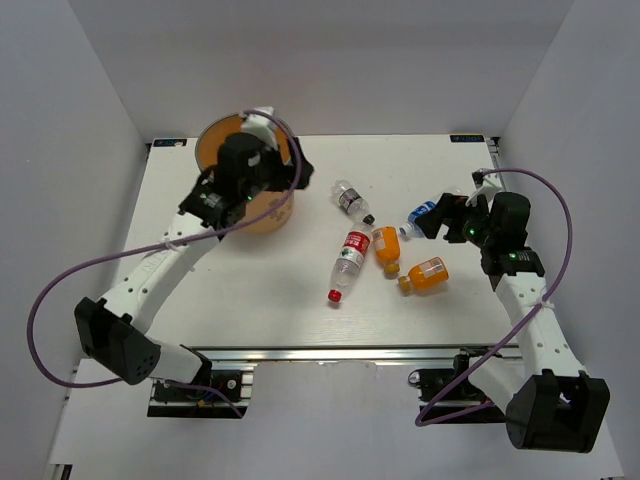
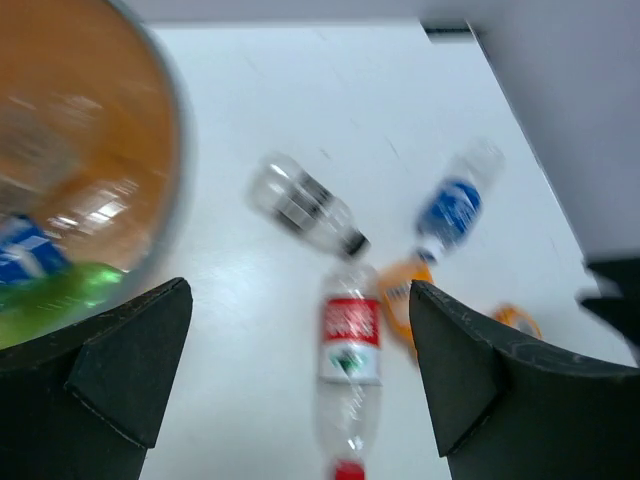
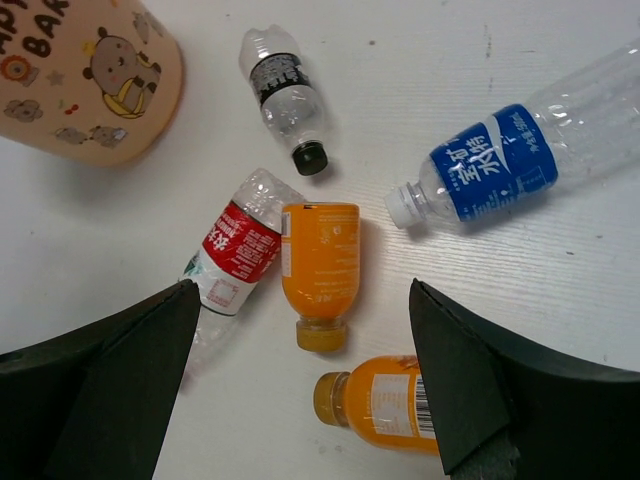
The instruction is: Put the plastic bottles in the bin
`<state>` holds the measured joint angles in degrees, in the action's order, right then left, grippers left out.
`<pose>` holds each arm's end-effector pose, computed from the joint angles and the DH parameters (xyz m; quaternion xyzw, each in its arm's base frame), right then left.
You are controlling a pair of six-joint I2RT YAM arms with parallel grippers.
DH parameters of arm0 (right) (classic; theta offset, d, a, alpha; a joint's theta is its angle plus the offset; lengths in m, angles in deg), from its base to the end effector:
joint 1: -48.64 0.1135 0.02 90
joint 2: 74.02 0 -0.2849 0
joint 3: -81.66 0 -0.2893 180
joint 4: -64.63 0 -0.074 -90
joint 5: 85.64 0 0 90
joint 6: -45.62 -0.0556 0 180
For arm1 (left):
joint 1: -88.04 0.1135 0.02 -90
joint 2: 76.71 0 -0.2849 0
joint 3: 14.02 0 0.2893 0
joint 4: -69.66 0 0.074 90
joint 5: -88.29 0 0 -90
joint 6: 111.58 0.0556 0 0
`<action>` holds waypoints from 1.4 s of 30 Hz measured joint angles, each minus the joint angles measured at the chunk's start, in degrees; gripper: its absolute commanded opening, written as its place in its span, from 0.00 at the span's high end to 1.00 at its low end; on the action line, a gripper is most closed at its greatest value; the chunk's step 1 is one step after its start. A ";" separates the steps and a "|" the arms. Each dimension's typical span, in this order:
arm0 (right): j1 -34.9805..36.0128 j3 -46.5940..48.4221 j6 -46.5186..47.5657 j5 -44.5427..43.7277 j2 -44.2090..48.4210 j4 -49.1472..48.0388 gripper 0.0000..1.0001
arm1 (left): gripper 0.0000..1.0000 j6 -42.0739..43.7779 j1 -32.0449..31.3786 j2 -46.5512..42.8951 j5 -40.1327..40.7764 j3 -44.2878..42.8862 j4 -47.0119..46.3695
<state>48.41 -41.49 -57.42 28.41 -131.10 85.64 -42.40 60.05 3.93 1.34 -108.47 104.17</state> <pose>0.2709 0.0216 0.3063 -0.0236 0.8154 0.2325 0.5297 0.3332 -0.1737 0.4179 0.0363 0.8217 -0.2149 0.5266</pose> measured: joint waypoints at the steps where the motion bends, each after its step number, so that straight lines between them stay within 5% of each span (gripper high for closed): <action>1: 0.00 0.00 -0.24 -0.74 0.00 0.28 0.11 | 0.02 -0.02 -2.69 -0.44 0.17 1.64 -0.90; 7: 0.00 -0.04 -2.25 -6.14 0.15 0.57 0.11 | 0.02 -0.48 -15.41 2.78 -0.52 15.45 -5.44; 18: 0.00 -2.82 -4.57 -8.15 2.29 0.02 0.11 | 0.03 -1.51 -22.08 22.77 2.62 14.53 -4.59; 25: 0.00 -3.48 -4.59 -7.87 2.32 0.17 0.11 | 0.48 -2.45 -22.01 26.77 3.15 11.15 -4.66; 30: 0.00 -3.56 -4.52 -8.66 3.21 0.26 0.11 | 0.59 -2.14 -22.01 24.83 4.24 11.32 -3.85; 37: 0.00 -3.56 -4.09 -7.85 3.45 -0.26 0.11 | 0.57 -1.73 -22.01 9.31 12.28 11.23 2.03; 42: 0.07 -3.52 -4.57 -5.40 1.01 -2.40 0.11 | 0.48 0.55 -21.14 0.79 22.75 3.39 4.26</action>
<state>48.48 -45.01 -61.99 23.02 -130.10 83.24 -41.85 38.91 4.72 24.09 -105.08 108.44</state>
